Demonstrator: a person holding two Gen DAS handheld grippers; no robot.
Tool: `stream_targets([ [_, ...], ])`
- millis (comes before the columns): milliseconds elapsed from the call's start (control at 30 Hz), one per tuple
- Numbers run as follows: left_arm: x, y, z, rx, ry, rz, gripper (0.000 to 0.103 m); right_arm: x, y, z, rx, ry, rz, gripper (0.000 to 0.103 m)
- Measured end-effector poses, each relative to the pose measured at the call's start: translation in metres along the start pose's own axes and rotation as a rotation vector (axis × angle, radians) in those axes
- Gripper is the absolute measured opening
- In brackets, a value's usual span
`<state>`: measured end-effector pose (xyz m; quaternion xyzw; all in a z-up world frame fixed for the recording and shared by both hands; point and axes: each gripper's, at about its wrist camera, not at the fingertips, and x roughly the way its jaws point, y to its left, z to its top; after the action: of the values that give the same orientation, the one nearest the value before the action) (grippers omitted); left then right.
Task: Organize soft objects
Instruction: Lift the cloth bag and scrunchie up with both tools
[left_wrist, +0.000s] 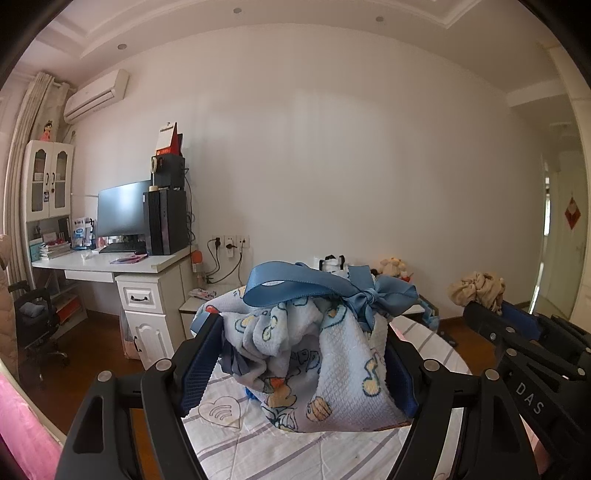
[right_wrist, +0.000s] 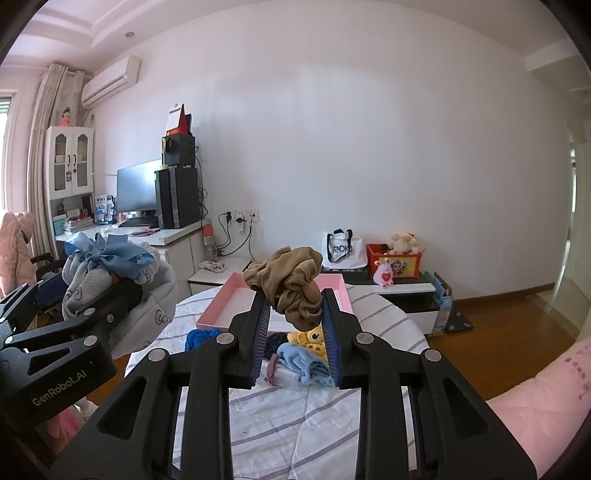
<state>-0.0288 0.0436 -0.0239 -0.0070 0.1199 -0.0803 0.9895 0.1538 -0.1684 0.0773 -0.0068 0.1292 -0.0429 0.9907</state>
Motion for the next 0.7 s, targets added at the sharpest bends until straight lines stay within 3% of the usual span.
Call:
stream_targets([
  [433,0.015,0.002,0.004,-0.002,0.040,-0.008,0.075,0.022,0.001,-0.010,-0.008,0.058,0.007,0.026],
  [700,0.047,0.007,0.012,-0.015,0.104,-0.015,0.075,0.051,0.000,-0.017,-0.005,0.117,0.005,0.026],
])
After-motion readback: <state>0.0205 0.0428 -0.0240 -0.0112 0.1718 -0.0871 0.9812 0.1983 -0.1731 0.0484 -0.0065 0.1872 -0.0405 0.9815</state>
